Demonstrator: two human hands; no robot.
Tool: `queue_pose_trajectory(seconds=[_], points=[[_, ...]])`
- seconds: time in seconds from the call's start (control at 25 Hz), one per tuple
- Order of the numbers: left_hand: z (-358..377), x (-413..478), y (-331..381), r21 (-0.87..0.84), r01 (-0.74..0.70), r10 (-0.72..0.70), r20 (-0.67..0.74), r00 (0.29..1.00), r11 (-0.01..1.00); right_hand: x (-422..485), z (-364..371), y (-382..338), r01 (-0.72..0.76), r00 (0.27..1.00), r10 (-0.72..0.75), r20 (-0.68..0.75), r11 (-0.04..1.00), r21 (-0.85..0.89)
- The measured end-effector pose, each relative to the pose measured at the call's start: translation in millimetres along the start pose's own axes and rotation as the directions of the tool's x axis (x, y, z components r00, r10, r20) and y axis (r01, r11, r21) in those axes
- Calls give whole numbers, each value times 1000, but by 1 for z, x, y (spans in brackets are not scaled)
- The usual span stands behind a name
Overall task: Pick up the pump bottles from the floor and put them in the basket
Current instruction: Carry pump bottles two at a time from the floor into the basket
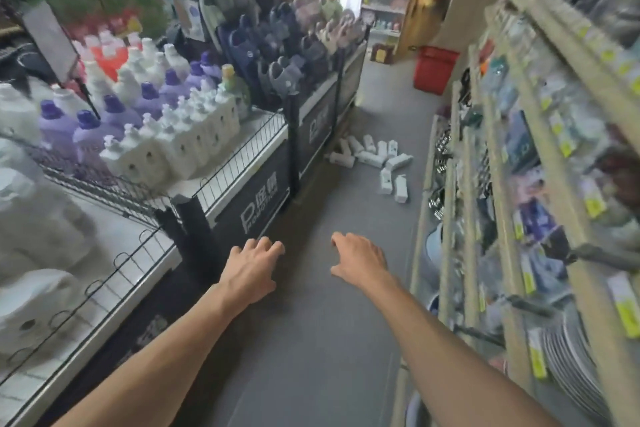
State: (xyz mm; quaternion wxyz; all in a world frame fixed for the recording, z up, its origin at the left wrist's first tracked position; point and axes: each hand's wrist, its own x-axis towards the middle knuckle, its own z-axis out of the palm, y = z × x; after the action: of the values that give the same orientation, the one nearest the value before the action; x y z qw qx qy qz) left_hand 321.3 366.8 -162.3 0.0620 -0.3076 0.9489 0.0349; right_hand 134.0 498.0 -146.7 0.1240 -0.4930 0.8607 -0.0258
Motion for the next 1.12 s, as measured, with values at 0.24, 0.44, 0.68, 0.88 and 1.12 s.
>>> queue_pose_trajectory(seconds=[0.24,0.44,0.68,0.88,1.12], points=[[-18,127,31,-17,-214,215,26,976,977,55,-26,78,-174,985,174,7,984,25],[-50,258,38,-31,-316,315,-24,949,948,132,-58,129,-274,961,275,-27,961,23],[-74,392,26,4,-350,350,-12,937,937,237,-100,174,-323,943,325,-78,946,37],[-86,488,35,63,-366,367,8,930,928,311,-118,213,-344,935,347,-72,937,54],[-100,579,68,10,-339,339,34,940,941,381,-132,279,-338,940,340,-32,939,69]])
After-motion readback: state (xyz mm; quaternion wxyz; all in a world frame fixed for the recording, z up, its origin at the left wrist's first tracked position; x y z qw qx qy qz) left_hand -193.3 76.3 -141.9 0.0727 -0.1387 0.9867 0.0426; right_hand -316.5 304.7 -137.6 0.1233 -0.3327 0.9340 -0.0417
